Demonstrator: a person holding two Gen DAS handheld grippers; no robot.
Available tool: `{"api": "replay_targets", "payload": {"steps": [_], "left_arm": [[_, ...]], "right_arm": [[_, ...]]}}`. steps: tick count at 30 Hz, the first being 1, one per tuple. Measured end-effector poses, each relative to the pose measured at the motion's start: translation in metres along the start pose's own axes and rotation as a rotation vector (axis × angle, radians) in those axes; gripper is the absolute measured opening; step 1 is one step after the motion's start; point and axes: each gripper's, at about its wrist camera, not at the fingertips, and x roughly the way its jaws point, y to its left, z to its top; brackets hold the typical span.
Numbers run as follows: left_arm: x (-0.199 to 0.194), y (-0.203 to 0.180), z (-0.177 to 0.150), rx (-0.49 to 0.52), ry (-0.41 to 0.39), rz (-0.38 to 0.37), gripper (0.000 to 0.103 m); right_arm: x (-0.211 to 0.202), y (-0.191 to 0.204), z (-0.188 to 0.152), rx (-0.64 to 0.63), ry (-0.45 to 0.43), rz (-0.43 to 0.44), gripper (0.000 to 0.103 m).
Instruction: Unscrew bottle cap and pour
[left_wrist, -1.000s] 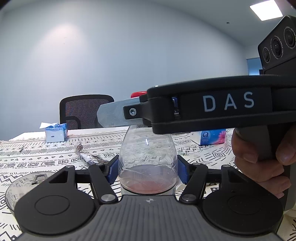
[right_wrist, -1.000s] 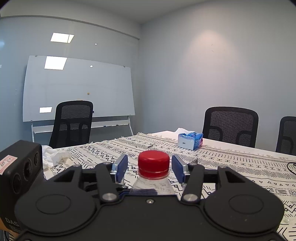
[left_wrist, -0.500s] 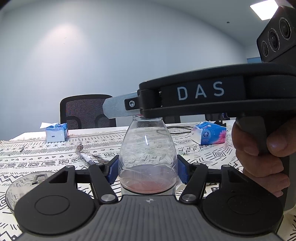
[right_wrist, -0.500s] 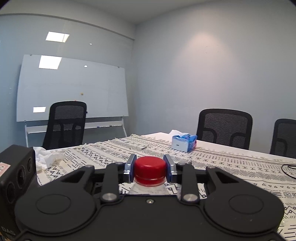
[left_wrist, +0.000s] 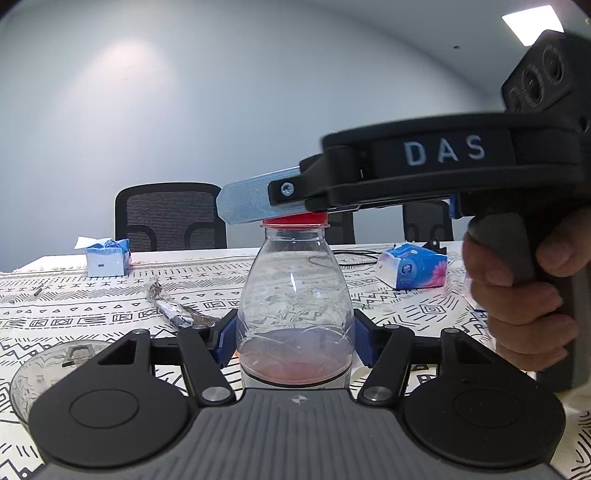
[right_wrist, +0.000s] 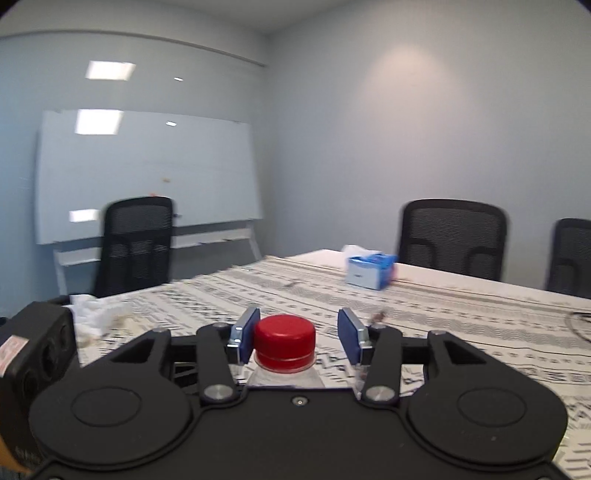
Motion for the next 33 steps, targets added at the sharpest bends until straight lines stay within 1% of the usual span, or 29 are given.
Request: {"api": "replay_targets", "payload": {"steps": [1,2,3,5,6,8,10,16,18,20,22,23,24,27,29,33], "left_arm": [[0.000,-0.001,0.000,0.003,-0.001,0.004,0.059],[0.001,-0.002,0.000,0.008,-0.001,0.008,0.059],[0.001,-0.004,-0.001,0.014,0.000,0.014,0.059],[0.002,-0.006,-0.001,0.026,0.001,0.024,0.059],[0.001,-0.007,-0.001,0.028,0.001,0.026,0.059],[-0.001,-0.008,-0.001,0.027,0.003,0.023,0.059],[-0.004,-0.008,-0.001,0.022,0.003,0.019,0.059],[-0.016,-0.014,-0.001,0.022,0.004,0.006,0.059],[-0.017,-0.015,-0.001,0.025,0.003,0.001,0.059],[-0.018,-0.016,-0.001,0.028,0.002,-0.001,0.059],[-0.018,-0.016,-0.002,0.027,0.000,-0.001,0.059],[-0.019,-0.016,-0.002,0.026,-0.001,0.000,0.059],[-0.019,-0.015,-0.002,0.025,-0.001,-0.001,0.059],[-0.022,-0.017,-0.003,0.027,-0.006,-0.001,0.059],[-0.023,-0.018,-0.004,0.028,-0.009,0.000,0.059],[-0.025,-0.021,-0.005,0.034,-0.015,0.011,0.059]], "right_arm": [[-0.002,0.006,0.000,0.002,0.001,-0.038,0.046],[-0.003,0.012,-0.001,0.002,0.002,-0.073,0.039],[-0.004,0.018,-0.002,-0.005,0.001,-0.091,0.034],[-0.005,0.028,-0.005,-0.034,-0.003,-0.128,0.034],[-0.005,0.029,-0.007,-0.041,-0.007,-0.127,0.034],[-0.005,0.023,-0.009,-0.032,-0.016,-0.097,0.033],[-0.007,0.014,-0.010,-0.022,-0.022,-0.040,0.033],[-0.003,-0.035,-0.012,0.052,-0.022,0.269,0.034],[-0.002,-0.045,-0.013,0.050,-0.032,0.334,0.034],[-0.001,-0.051,-0.013,0.070,-0.026,0.364,0.035],[-0.002,-0.048,-0.010,0.100,-0.011,0.342,0.036],[-0.004,-0.044,-0.009,0.106,-0.009,0.308,0.039],[-0.006,-0.039,-0.009,0.103,-0.009,0.272,0.040],[-0.014,-0.025,-0.010,0.061,-0.020,0.183,0.042],[-0.018,-0.019,-0.012,0.052,-0.026,0.121,0.050],[-0.017,-0.012,-0.012,0.028,-0.025,0.055,0.055]]}}
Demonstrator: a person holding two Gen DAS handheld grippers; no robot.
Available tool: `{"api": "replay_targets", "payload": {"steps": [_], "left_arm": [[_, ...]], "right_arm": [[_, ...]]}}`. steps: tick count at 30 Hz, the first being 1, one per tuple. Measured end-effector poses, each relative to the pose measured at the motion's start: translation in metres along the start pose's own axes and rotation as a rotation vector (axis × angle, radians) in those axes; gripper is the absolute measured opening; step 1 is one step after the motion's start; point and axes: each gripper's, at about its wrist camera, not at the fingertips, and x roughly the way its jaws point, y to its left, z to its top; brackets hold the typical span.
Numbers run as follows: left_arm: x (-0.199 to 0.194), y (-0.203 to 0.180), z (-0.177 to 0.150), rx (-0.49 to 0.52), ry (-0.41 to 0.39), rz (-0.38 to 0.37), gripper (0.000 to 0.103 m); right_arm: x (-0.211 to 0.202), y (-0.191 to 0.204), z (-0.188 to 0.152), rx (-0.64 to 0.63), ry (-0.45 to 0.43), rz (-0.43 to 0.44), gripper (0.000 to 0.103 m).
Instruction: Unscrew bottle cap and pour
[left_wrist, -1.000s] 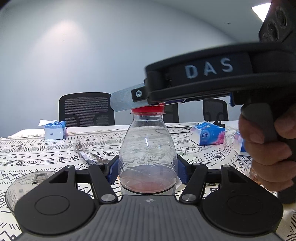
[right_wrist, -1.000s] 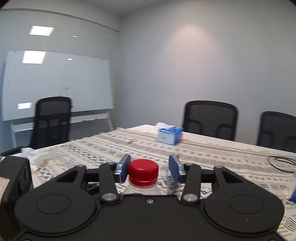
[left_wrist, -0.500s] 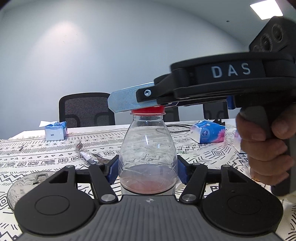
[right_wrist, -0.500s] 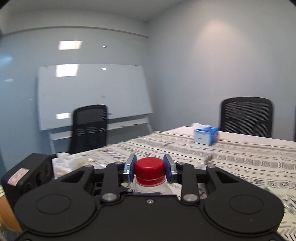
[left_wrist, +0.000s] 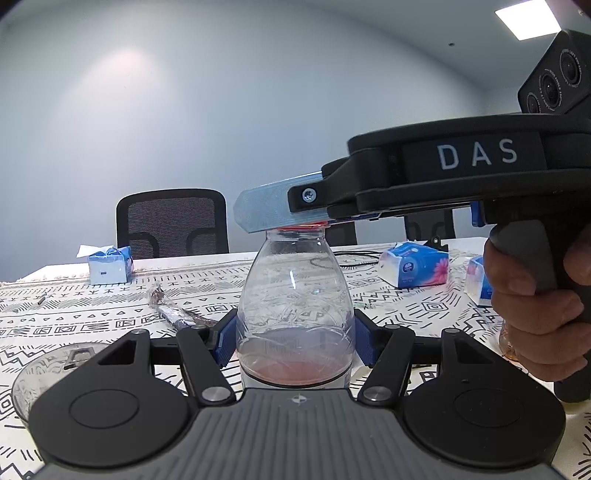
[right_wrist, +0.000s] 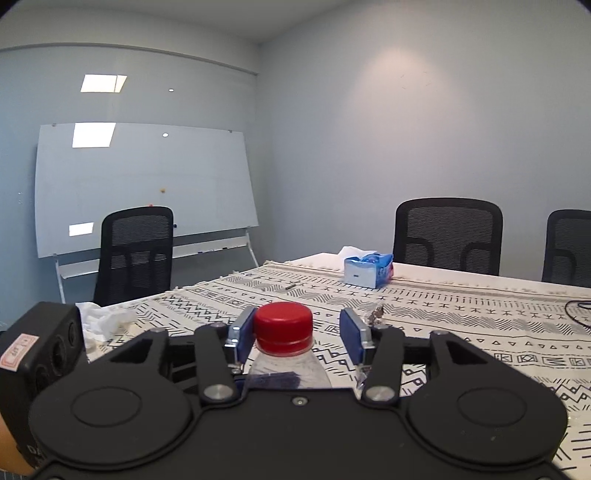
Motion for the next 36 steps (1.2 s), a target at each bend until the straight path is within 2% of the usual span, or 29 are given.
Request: {"api": "replay_targets", "payload": {"steps": [4,7,8,13,19,21,22,23,24,28,32,36], "left_arm": [[-0.003,-0.003,0.000,0.001,-0.003,0.008,0.059],[-0.005,-0.005,-0.001,0.008,-0.006,0.011,0.059],[-0.005,-0.005,-0.001,0.010,-0.006,0.011,0.059],[-0.007,-0.006,-0.001,0.011,-0.005,0.012,0.059],[-0.011,-0.007,0.000,0.018,-0.001,0.009,0.059],[-0.012,-0.009,0.000,0.024,-0.003,0.009,0.059],[-0.013,-0.010,-0.001,0.027,-0.005,0.009,0.059],[-0.014,-0.011,-0.001,0.028,-0.006,0.011,0.059],[-0.015,-0.011,-0.001,0.027,-0.005,0.012,0.059],[-0.016,-0.011,-0.001,0.021,-0.006,0.014,0.059],[-0.018,-0.011,-0.001,0.019,-0.008,0.019,0.059],[-0.021,-0.013,0.000,0.018,-0.009,0.025,0.059]], "right_arm": [[0.005,0.014,0.002,-0.071,0.009,-0.071,0.055],[0.012,0.022,-0.001,-0.112,0.031,-0.089,0.045],[0.015,0.023,-0.003,-0.114,0.042,-0.074,0.035],[0.016,0.021,-0.006,-0.126,0.037,-0.019,0.036],[0.019,-0.009,-0.002,-0.061,0.044,0.180,0.036],[0.020,-0.016,-0.001,-0.029,0.058,0.214,0.036],[0.020,-0.017,0.000,-0.016,0.066,0.212,0.039],[0.019,-0.015,0.001,-0.011,0.068,0.198,0.049],[0.017,-0.013,0.001,-0.018,0.061,0.184,0.052],[0.012,-0.002,0.004,-0.051,0.038,0.133,0.053],[0.014,0.008,0.006,-0.076,0.037,0.013,0.055],[0.016,0.013,0.006,-0.056,0.042,-0.032,0.055]]}}
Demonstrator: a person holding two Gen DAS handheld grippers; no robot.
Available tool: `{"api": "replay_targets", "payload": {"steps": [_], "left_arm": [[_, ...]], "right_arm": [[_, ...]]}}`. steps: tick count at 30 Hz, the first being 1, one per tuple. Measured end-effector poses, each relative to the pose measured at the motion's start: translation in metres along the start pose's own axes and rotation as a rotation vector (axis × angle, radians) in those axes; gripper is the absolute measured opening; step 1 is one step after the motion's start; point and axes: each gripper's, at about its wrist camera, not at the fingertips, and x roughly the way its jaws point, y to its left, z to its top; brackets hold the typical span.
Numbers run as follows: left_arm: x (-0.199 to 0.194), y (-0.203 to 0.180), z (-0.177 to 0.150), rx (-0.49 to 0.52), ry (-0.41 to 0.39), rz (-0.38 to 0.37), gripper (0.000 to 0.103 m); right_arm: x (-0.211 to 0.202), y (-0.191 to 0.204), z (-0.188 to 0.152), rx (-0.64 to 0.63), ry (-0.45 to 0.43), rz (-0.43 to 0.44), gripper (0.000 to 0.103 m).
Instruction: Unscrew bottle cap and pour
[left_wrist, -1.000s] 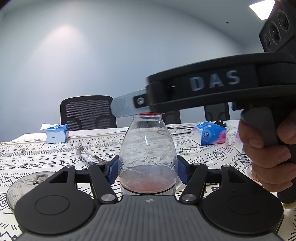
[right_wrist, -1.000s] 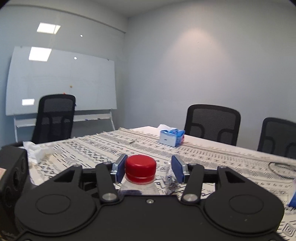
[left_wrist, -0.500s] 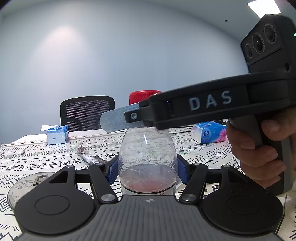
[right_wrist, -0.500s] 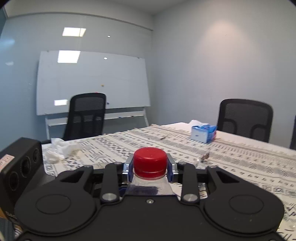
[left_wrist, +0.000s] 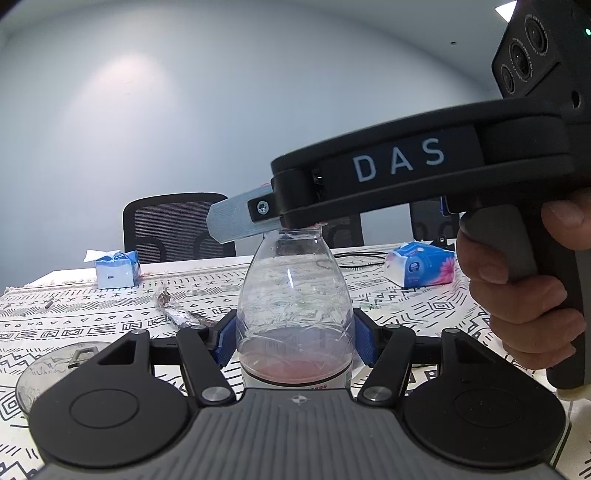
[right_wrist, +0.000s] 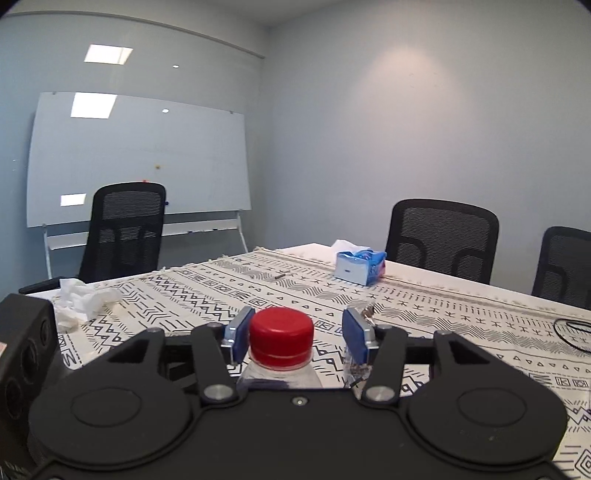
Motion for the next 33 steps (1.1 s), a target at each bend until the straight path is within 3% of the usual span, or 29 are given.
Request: {"api": "replay_targets", "payload": {"steps": [11,33], "left_arm": [[-0.010,-0.002,-0.001,0.000,0.000,-0.009,0.059],[-0.019,-0.013,-0.001,0.051,0.007,0.012,0.059]], "right_arm": [[0.004,0.005,0.002,0.043,0.004,-0.052,0.055],[-0.016,-0.003,-0.006,0.087,-0.034,-0.023,0.056]]}}
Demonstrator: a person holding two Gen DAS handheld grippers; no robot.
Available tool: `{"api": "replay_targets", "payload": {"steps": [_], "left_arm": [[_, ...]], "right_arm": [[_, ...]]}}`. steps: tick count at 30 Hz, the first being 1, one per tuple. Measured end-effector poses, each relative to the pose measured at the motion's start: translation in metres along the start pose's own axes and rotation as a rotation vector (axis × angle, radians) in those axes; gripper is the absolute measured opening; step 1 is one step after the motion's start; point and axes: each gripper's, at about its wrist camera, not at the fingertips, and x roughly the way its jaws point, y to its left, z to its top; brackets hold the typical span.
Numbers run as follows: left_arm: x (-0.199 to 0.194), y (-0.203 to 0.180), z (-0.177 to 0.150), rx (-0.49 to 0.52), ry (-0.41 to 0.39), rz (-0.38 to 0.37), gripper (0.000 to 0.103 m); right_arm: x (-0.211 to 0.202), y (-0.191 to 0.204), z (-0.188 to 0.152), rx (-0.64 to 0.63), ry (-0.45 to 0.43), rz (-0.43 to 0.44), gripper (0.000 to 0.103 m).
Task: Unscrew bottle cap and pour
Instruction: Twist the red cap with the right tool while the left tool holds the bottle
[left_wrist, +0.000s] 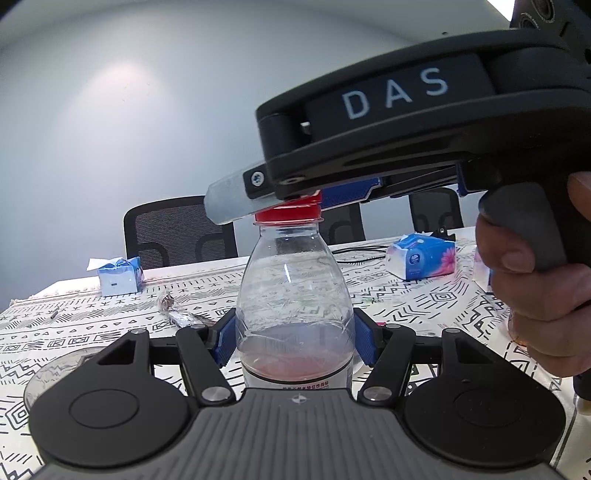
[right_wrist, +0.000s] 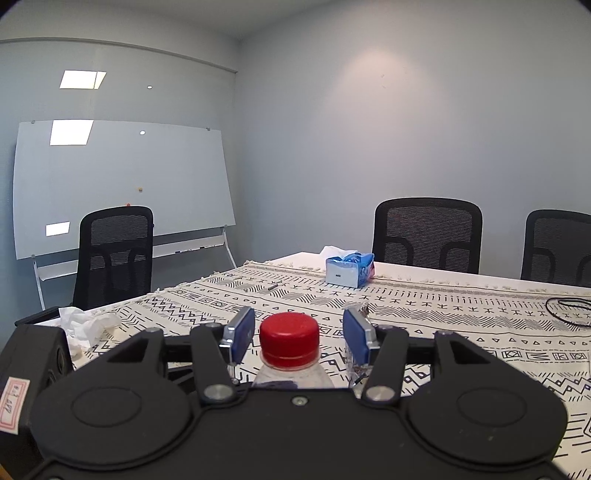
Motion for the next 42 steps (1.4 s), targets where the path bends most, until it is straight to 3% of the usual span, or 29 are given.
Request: {"api": "replay_targets", "payload": {"steps": [8,14,18,22,27,30,33,36,39,42], "left_arm": [[-0.002,-0.001,0.002,-0.006,0.004,0.012,0.059],[-0.001,-0.001,0.003,0.006,0.005,0.017,0.059],[-0.002,-0.003,0.003,0.013,0.004,0.021,0.059],[-0.003,-0.004,0.003,0.012,0.004,0.026,0.059],[-0.005,-0.005,0.003,0.009,0.004,0.021,0.059],[-0.007,-0.004,0.003,0.002,0.005,0.015,0.059],[-0.008,-0.003,0.003,-0.005,0.008,0.006,0.059],[-0.010,-0.005,0.003,-0.002,0.006,-0.001,0.058],[-0.011,-0.007,0.003,-0.004,0.008,0.014,0.059],[-0.012,-0.007,0.003,-0.015,0.010,0.019,0.059]], "right_arm": [[0.000,0.009,0.010,-0.040,0.020,0.015,0.056],[0.013,0.021,0.018,-0.060,0.041,-0.040,0.055],[0.022,0.029,0.020,-0.066,0.058,-0.074,0.050],[0.028,0.030,0.017,-0.045,0.076,-0.108,0.034],[0.026,0.028,0.009,-0.029,0.036,-0.120,0.033],[0.026,0.020,0.006,-0.042,0.017,-0.076,0.033],[0.025,0.005,0.006,-0.068,0.009,0.036,0.033],[0.025,-0.008,0.012,-0.023,0.048,0.098,0.034],[0.024,-0.003,0.017,0.039,0.070,0.043,0.035],[0.023,0.011,0.016,0.012,0.064,-0.049,0.036]]}}
